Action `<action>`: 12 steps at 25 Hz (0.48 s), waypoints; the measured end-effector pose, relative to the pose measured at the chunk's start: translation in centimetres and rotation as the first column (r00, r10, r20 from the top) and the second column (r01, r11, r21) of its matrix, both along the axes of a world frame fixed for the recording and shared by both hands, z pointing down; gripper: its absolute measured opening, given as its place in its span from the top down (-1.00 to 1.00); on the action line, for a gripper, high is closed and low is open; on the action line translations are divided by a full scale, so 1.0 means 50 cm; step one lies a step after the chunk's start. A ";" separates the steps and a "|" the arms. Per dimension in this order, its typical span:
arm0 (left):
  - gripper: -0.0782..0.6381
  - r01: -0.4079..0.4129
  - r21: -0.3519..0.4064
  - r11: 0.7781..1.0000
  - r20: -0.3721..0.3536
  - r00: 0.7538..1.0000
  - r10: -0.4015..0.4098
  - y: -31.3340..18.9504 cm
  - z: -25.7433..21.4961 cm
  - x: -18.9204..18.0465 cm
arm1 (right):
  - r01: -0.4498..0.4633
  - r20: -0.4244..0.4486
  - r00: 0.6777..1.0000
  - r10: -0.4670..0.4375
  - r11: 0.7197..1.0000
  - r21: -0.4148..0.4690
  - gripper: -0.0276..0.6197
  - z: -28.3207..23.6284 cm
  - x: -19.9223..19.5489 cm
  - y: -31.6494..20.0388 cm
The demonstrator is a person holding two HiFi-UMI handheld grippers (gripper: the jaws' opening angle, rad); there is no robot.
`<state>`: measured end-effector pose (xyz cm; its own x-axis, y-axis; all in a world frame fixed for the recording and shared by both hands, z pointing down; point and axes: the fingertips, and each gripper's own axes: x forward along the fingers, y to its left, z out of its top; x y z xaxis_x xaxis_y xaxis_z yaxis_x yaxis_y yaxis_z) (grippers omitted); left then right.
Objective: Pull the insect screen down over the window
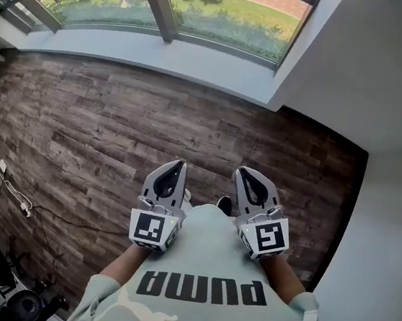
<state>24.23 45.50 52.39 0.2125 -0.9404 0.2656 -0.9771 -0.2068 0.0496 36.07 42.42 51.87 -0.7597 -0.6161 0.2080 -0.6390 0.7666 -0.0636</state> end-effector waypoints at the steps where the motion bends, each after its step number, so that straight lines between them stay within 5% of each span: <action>1: 0.75 0.004 -0.006 1.000 -0.005 1.000 -0.004 0.000 0.005 -0.007 | 0.001 -0.003 1.000 -0.001 1.000 -0.003 0.90 0.003 -0.006 -0.001; 9: 0.75 0.053 -0.106 0.993 -0.033 0.998 -0.057 -0.036 0.030 -0.113 | 0.003 -0.027 1.000 -0.004 0.999 -0.053 0.90 0.040 -0.103 -0.054; 12: 0.75 0.064 -0.055 0.996 -0.048 0.997 -0.067 -0.062 0.031 -0.177 | -0.003 -0.033 0.999 0.001 0.999 -0.050 0.90 0.040 -0.159 -0.088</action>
<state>15.38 42.39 53.92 0.1651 -0.9373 0.3068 -0.9845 -0.1381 0.1078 28.13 38.01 53.86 -0.7506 -0.6060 0.2633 -0.6432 0.7615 -0.0806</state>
